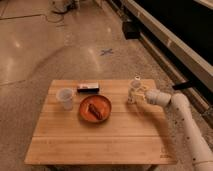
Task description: Stand the bottle upright
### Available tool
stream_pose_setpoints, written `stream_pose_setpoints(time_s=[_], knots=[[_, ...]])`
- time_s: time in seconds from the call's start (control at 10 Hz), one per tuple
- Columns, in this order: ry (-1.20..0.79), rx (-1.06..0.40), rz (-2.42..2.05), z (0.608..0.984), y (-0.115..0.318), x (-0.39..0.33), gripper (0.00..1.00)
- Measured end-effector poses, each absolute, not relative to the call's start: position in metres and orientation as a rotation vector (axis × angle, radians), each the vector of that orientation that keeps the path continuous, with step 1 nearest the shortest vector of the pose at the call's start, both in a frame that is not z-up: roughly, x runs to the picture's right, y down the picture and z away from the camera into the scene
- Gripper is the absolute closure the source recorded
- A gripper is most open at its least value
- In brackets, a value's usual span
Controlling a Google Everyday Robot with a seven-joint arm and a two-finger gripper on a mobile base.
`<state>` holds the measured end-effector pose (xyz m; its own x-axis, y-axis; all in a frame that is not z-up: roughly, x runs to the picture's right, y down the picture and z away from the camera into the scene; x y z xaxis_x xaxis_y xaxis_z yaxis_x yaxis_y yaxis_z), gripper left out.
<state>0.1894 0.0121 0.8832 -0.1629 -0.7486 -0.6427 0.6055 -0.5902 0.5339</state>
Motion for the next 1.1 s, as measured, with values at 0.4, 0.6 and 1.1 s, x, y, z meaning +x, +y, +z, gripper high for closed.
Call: stream_pose_setpoints(time_s=[0.4,0.6,1.1], knots=[[-0.222,1.171,-1.894,0.883,0.022,0.180,0.20],[-0.237,1.174,-1.892,0.883,0.025,0.179,0.20],[-0.293,1.185,-1.896,0.881,0.030,0.179,0.20]])
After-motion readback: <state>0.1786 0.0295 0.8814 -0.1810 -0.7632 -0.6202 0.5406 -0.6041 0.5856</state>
